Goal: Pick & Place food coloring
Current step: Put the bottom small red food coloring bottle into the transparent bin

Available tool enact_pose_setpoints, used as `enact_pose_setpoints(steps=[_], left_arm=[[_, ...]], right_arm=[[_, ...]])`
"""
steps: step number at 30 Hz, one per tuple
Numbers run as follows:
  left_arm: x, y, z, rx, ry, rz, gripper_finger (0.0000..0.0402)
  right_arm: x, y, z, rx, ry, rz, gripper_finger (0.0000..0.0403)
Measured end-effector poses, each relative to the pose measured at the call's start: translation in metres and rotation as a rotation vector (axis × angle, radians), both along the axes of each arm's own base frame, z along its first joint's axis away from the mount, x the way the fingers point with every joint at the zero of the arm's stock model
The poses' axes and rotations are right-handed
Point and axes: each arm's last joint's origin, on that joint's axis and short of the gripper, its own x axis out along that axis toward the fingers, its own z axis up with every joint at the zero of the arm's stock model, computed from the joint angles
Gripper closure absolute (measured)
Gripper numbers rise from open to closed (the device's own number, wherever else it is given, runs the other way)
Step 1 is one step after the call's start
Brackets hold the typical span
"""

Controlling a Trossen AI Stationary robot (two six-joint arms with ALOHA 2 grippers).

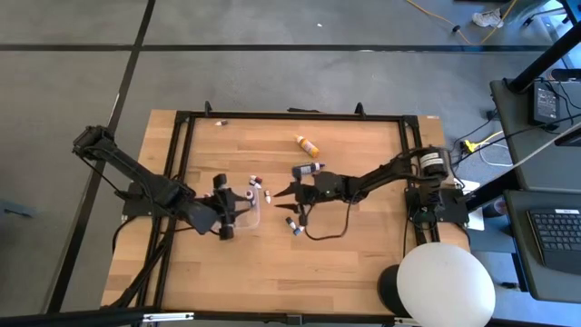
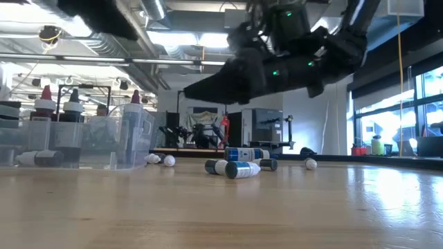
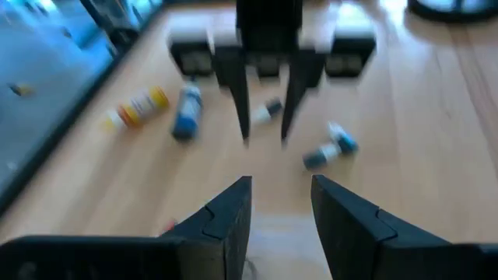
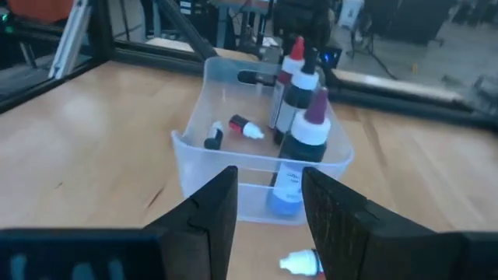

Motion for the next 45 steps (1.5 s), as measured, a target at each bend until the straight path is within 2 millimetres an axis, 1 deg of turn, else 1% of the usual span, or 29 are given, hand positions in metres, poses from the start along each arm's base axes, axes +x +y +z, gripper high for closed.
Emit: enact_pose_setpoints(steps=[4, 6, 10, 13, 15, 18, 22, 25, 28, 34, 38, 42, 45], left_arm=[[0.003, 0.000, 0.004, 0.073, -0.034, -0.002, 0.0271], [0.003, 0.000, 0.004, 0.088, -0.033, -0.005, 0.0272], [0.003, 0.000, 0.004, 0.093, -0.033, -0.008, 0.0270], [0.003, 0.000, 0.004, 0.093, -0.033, -0.008, 0.0270], [0.003, 0.000, 0.004, 0.093, -0.032, -0.008, 0.0271], [0.003, 0.000, 0.004, 0.091, -0.030, -0.013, 0.0272], [0.003, 0.000, 0.004, 0.091, -0.029, -0.013, 0.0270], [0.003, 0.000, 0.004, 0.091, -0.028, -0.013, 0.0271], [0.003, 0.000, 0.004, 0.091, -0.028, -0.014, 0.0273], [0.003, 0.000, 0.003, 0.091, -0.027, -0.014, 0.0272], [0.003, -0.001, 0.003, 0.088, -0.026, -0.017, 0.0270], [0.003, -0.001, 0.003, 0.076, -0.018, -0.034, 0.0271], [0.003, -0.001, 0.002, 0.079, -0.012, -0.033, 0.0272]], right_arm=[[0.012, -0.006, -0.007, 0.021, 0.058, -0.022, 0.0254], [0.018, -0.007, -0.007, 0.027, 0.089, -0.030, 0.0244], [0.030, -0.009, -0.003, 0.030, 0.148, -0.120, 0.0203], [0.032, -0.011, -0.003, 0.011, 0.182, -0.197, 0.0172], [0.033, -0.012, -0.003, 0.019, 0.176, -0.225, 0.0157], [0.032, -0.012, -0.004, 0.037, 0.190, -0.234, 0.0146], [0.031, -0.012, -0.005, 0.119, 0.207, -0.277, 0.0144], [0.031, -0.013, -0.007, 0.128, 0.212, -0.320, 0.0144], [0.032, -0.011, -0.015, 0.132, 0.215, -0.351, 0.0144], [0.046, -0.007, -0.037, 0.129, 0.227, -0.349, 0.0144], [0.061, -0.005, -0.043, 0.146, 0.227, -0.353, 0.0144], [0.065, -0.007, -0.057, 0.097, 0.331, -0.425, 0.0144], [0.065, -0.008, -0.056, 0.070, 0.344, -0.487, 0.0144]])
